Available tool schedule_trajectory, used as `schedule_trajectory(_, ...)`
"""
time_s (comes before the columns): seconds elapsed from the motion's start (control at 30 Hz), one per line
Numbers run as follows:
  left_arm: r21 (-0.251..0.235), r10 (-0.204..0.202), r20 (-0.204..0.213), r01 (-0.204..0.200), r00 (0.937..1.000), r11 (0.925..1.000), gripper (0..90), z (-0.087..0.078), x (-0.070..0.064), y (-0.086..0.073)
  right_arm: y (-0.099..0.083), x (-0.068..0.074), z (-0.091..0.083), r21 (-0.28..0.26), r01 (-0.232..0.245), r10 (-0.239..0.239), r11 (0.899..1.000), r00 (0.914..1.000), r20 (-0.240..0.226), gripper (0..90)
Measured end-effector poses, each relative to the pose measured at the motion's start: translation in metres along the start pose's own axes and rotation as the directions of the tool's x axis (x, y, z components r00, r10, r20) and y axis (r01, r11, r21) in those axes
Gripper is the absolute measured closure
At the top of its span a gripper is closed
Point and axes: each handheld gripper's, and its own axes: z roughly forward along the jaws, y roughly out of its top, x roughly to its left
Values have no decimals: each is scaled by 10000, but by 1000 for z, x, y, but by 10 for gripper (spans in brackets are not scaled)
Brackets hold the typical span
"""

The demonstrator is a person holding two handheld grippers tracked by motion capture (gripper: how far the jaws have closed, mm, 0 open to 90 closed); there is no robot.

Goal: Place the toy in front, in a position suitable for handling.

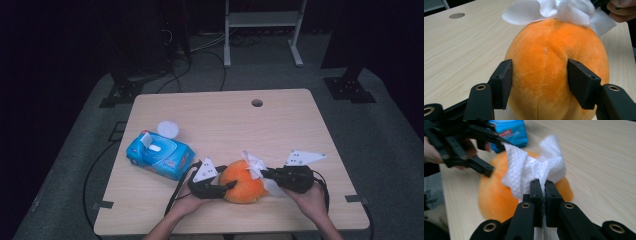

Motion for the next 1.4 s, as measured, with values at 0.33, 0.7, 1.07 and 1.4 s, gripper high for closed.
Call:
schedule_trajectory(0.33, 0, -435, -50, 435, 9990, 9991, 411, -5, 11, -5, -4, -5, 1, 329, -148, 152, 9993, 9998, -99, 858)
schedule_trajectory(0.7, 16, -713, 64, 713, 9974, 9975, 367, -2, 11, -6, -9, -14, 2, 975, -500, 497, 9940, 9988, 55, 860)
schedule_trajectory(1.07, 8, -601, 547, 601, 9967, 9982, 330, 0, 7, -3, -5, -11, 1, 836, -351, 380, 9959, 9987, -336, 859)
schedule_trajectory(1.4, 76, -648, 982, 643, 9931, 9979, 105, 3, 0, 1, -3, -2, 7, 777, 298, -241, 9965, 9970, -735, 857)
